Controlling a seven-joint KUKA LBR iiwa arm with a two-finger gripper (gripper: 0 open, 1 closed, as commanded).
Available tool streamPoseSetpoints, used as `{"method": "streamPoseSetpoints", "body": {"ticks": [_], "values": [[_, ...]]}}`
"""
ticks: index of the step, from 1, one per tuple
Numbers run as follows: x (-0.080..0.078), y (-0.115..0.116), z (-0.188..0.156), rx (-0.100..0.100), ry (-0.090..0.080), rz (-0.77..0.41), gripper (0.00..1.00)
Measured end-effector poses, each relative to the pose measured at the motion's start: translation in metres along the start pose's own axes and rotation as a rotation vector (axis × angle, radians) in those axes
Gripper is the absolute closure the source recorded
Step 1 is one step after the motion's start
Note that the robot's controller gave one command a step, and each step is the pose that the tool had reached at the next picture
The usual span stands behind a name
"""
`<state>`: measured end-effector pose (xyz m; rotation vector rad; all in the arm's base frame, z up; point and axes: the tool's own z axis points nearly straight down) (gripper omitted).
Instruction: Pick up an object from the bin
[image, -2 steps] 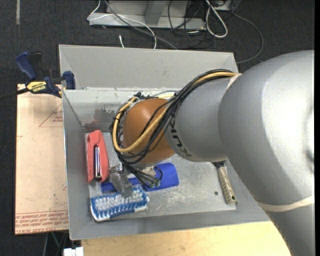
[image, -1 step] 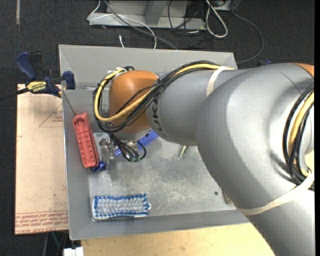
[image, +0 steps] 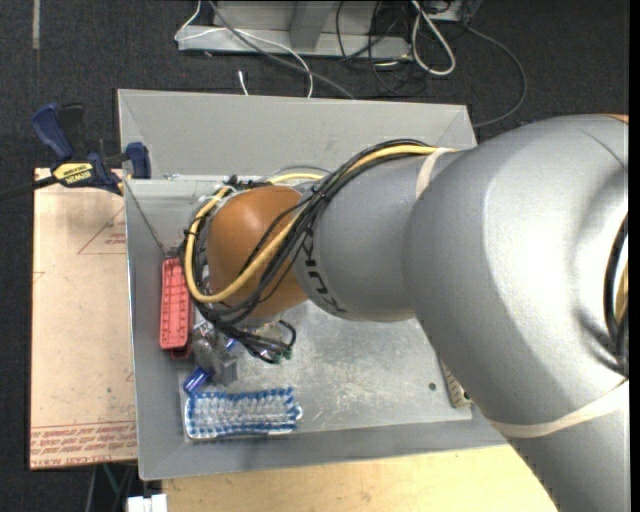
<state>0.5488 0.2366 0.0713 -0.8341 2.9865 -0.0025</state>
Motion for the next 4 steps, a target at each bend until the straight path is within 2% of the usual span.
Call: {"method": "streamPoseSetpoints", "body": {"ticks": [1,2,3,4], "values": [[-0.023,-0.052,-0.054,0.002,-0.013,0.385,1.00],[0.002,0.003,-0.041,-0.007,0.007,0.017,1.00],[-0.020,-0.048,-0.065,0.006,-0.020,0.285,1.00],[0.007,0.013,-0.099,-0.010,0.000,0.013,1.00]]}}
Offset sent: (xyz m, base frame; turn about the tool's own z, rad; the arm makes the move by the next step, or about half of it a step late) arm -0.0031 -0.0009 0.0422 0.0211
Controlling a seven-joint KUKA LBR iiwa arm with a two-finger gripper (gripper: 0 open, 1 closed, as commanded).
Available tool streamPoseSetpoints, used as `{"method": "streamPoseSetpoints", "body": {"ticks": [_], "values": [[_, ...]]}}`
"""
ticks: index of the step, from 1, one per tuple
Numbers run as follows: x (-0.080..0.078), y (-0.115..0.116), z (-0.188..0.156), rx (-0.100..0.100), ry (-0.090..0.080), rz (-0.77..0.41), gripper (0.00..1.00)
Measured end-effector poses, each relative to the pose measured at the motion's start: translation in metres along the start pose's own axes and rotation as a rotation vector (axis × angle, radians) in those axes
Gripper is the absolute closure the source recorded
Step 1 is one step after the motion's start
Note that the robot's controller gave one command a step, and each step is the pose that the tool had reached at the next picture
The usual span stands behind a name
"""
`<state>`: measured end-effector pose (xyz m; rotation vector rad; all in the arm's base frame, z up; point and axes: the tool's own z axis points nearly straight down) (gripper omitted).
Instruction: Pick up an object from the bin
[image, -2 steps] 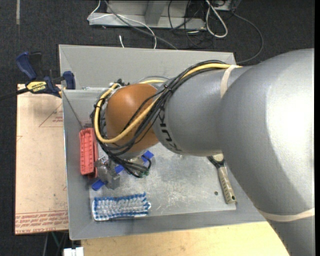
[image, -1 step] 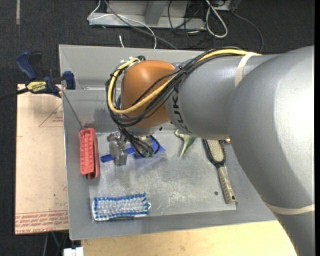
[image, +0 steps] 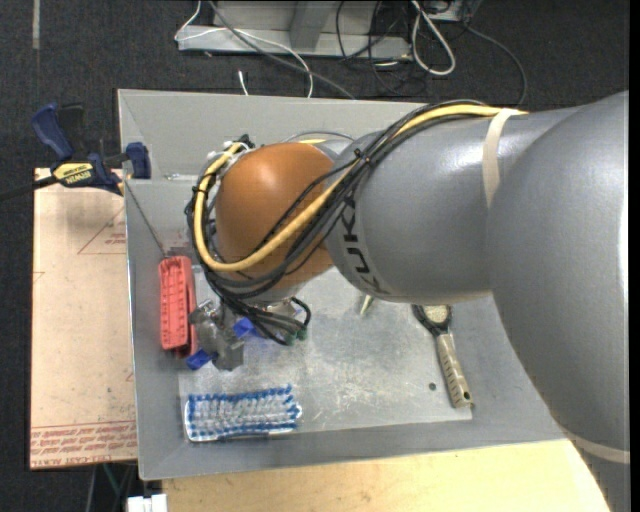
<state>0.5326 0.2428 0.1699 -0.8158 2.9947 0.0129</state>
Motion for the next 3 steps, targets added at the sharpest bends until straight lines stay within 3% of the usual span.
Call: {"method": "streamPoseSetpoints", "body": {"ticks": [1,2,3], "values": [[-0.005,-0.009,-0.003,0.001,0.003,0.031,1.00],[0.019,-0.001,-0.002,0.001,0.001,-0.013,1.00],[0.023,-0.068,-0.040,0.002,-0.007,0.163,1.00]]}}
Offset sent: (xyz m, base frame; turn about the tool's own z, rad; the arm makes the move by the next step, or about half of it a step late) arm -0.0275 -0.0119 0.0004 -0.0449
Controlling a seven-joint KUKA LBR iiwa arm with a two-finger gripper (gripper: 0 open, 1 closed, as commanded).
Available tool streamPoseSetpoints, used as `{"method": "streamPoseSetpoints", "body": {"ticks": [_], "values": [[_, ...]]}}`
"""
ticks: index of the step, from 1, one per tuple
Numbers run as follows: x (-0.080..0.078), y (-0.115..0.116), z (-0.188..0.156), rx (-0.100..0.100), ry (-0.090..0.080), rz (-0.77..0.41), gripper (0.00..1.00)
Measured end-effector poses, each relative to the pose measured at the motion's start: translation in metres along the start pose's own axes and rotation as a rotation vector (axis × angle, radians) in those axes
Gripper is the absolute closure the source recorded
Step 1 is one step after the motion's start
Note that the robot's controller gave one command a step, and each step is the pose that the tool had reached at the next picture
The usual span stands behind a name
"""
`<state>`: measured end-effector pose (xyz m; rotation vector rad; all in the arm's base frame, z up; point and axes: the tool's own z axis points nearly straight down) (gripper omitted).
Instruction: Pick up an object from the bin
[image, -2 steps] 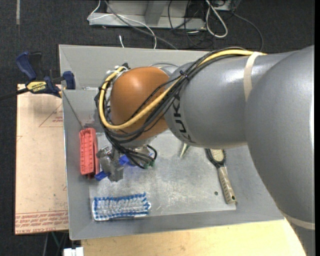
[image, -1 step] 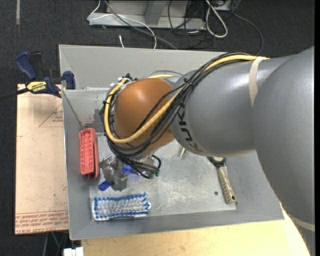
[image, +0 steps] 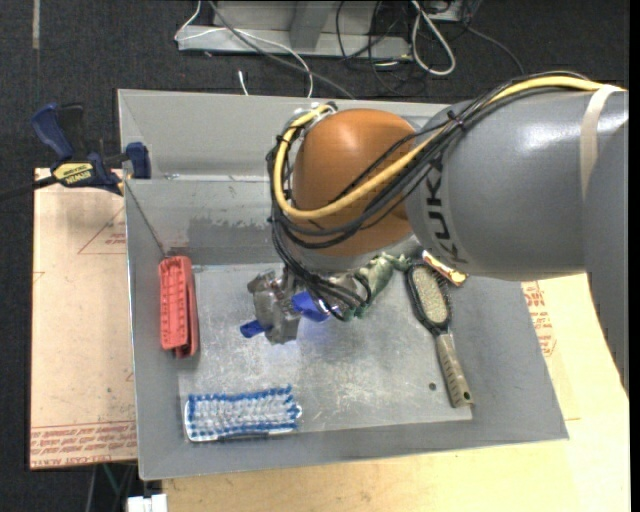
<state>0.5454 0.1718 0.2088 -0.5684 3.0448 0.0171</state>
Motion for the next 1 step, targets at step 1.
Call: {"method": "streamPoseSetpoints", "body": {"ticks": [1], "values": [[-0.0026,0.0092,-0.0076,0.004,0.001,-0.049,1.00]]}}
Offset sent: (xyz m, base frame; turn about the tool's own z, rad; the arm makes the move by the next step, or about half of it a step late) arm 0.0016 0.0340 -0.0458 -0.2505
